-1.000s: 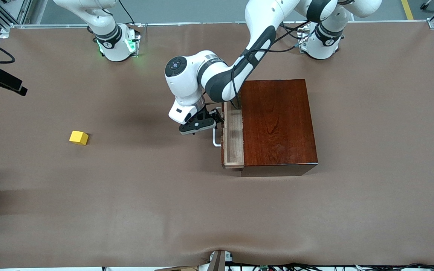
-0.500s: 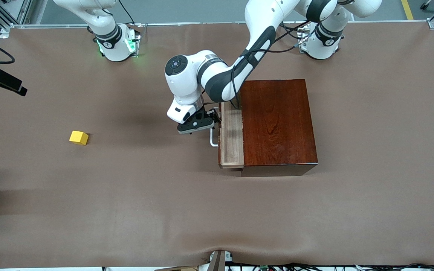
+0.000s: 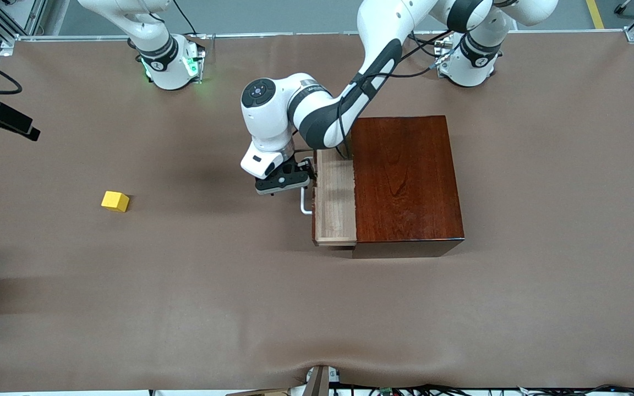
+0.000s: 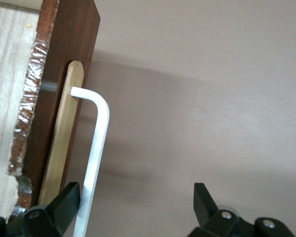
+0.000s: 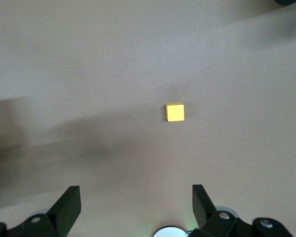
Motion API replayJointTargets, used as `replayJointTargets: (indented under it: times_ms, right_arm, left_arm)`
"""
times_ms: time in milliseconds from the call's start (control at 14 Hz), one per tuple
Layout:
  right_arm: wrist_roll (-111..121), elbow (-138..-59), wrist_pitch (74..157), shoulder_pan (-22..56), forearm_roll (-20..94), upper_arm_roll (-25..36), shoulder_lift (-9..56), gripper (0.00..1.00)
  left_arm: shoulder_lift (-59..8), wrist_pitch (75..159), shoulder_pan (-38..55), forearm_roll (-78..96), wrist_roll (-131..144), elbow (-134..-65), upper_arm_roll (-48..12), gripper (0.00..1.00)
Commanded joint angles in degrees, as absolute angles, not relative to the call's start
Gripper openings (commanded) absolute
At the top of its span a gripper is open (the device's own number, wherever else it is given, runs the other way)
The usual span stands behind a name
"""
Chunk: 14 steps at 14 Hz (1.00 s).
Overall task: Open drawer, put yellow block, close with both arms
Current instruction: 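Pull the drawer open by its handle with the left gripper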
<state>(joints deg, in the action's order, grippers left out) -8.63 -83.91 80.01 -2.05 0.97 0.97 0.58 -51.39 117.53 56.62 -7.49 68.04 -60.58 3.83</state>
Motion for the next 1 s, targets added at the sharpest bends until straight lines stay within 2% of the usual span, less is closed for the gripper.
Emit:
replayJointTargets:
  times_ms: [0,429,929]
  right_arm:
    - [-9.2,-84.2,80.0,-3.0,0.1,0.3,0.4,1.00]
    - [-9.2,-84.2,79.9,-3.7,0.2,0.3,0.4,1.00]
    - [-9.3,-84.2,79.9,-3.8,0.1,0.4,0.4,1.00]
  left_arm:
    - [-54.0,123.7,57.8,-3.5,71.3,-57.6,1.9,1.00]
    - [-51.9,122.8,57.5,-3.3,71.0,-58.2,3.1,1.00]
    - [-45.5,110.1,56.9,-3.8,69.5,-58.3,6.2,1.00]
